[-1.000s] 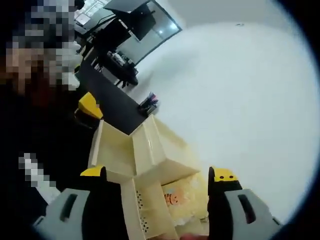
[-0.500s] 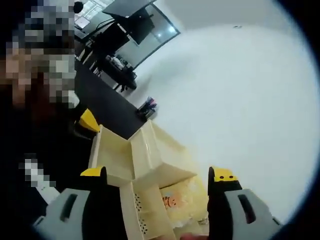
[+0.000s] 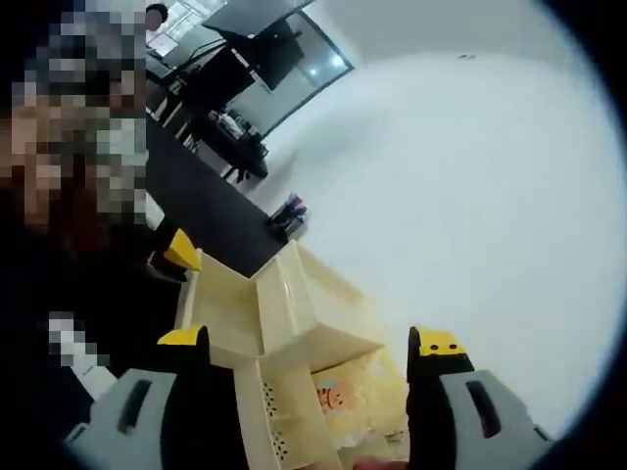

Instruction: Open the drawer, pick up the cosmetic bottles from the table one by one, place them into the drawer, release the gripper, close the drawer, and move the gripper away

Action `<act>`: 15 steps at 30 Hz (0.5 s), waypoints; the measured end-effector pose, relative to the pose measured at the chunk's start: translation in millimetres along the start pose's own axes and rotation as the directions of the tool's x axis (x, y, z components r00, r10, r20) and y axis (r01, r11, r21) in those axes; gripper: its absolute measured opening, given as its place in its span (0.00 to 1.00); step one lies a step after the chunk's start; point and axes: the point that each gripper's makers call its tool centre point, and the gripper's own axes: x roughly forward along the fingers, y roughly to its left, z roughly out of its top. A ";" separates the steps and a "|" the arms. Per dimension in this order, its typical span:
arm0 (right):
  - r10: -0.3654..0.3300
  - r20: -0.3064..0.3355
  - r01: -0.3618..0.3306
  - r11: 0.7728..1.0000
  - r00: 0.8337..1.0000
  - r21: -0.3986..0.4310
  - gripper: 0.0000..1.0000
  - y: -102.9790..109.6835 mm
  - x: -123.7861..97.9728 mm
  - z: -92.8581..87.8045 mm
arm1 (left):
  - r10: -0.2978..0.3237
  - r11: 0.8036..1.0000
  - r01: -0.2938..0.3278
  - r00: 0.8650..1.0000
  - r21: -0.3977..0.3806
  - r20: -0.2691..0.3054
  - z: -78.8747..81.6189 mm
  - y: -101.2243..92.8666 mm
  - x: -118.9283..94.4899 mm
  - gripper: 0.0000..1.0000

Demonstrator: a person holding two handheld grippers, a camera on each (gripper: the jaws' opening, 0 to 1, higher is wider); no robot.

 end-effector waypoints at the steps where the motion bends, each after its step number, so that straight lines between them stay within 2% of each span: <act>1: 0.000 0.000 0.000 1.000 1.000 0.000 0.78 0.0 -0.2 0.1 | -0.001 1.000 0.001 1.000 -0.002 0.006 1.2 -0.2 1.2 0.26; 7: -0.003 0.000 0.003 1.000 1.000 0.003 0.77 0.4 -1.8 -0.8 | -0.005 1.000 0.005 1.000 -0.012 0.017 1.3 -0.6 3.5 0.25; 15: 0.002 -0.008 -0.002 1.000 1.000 -0.003 0.77 4.8 -1.2 -2.6 | 0.001 0.998 0.000 1.000 -0.062 0.016 1.6 2.0 7.5 0.15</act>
